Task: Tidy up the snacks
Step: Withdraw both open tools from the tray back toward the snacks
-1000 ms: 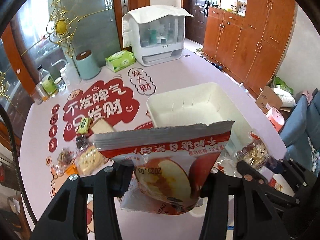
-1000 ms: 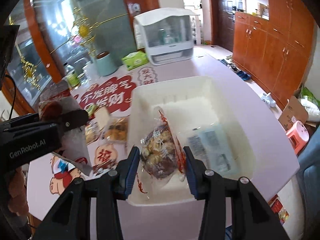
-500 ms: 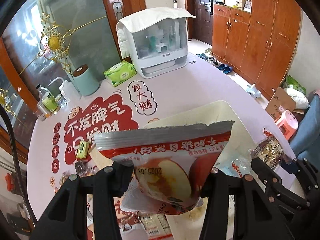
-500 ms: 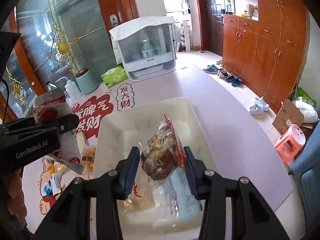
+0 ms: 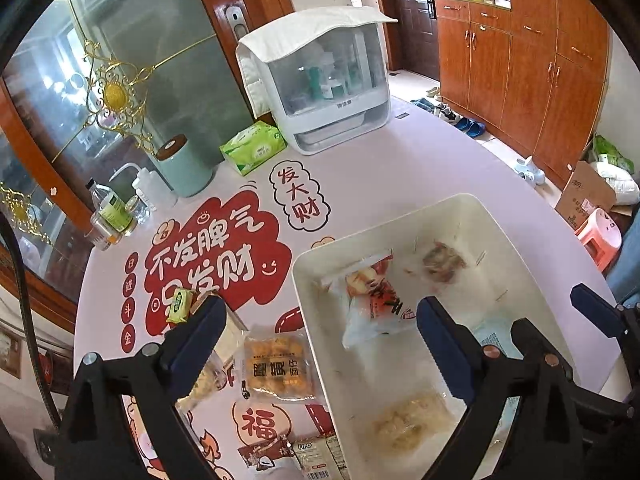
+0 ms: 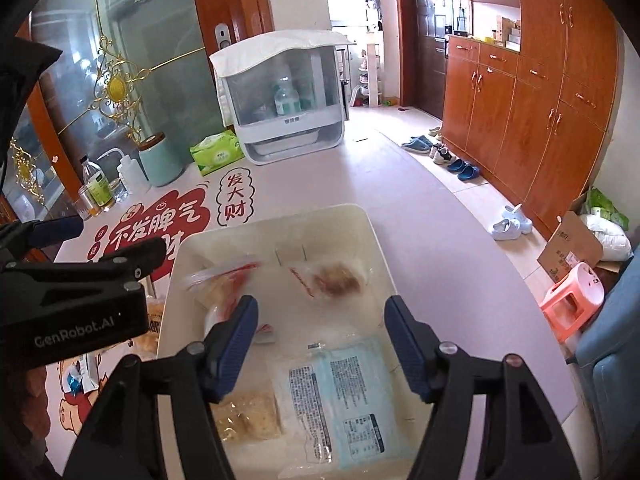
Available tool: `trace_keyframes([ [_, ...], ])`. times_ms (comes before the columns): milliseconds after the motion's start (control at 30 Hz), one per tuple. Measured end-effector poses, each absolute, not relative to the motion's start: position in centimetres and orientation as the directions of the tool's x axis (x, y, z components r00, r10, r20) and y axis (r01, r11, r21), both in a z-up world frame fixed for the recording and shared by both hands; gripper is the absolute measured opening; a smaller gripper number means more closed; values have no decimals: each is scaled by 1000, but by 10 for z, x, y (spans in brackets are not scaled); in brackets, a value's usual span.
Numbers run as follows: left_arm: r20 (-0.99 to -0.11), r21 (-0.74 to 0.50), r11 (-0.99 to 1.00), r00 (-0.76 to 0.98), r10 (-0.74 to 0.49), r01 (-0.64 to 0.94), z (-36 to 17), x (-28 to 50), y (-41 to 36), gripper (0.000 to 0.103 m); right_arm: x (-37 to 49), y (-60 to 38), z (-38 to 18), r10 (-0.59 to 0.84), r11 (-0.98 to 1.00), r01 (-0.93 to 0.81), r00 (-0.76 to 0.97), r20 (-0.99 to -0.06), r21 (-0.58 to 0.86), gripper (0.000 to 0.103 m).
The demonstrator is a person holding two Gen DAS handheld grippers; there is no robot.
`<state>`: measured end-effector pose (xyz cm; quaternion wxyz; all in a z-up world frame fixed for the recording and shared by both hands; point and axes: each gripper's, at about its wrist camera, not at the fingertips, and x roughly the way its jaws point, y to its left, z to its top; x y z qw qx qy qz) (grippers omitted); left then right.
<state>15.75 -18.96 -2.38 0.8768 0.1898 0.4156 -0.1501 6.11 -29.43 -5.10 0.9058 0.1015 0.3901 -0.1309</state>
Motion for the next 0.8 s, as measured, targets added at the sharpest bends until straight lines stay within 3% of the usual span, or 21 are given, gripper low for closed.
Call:
trace_keyframes([
  [800,-790,169,902,602,-117,397,-17,143,-155,96,56,-292,-52,-150,932,345,651,-744,113,67],
])
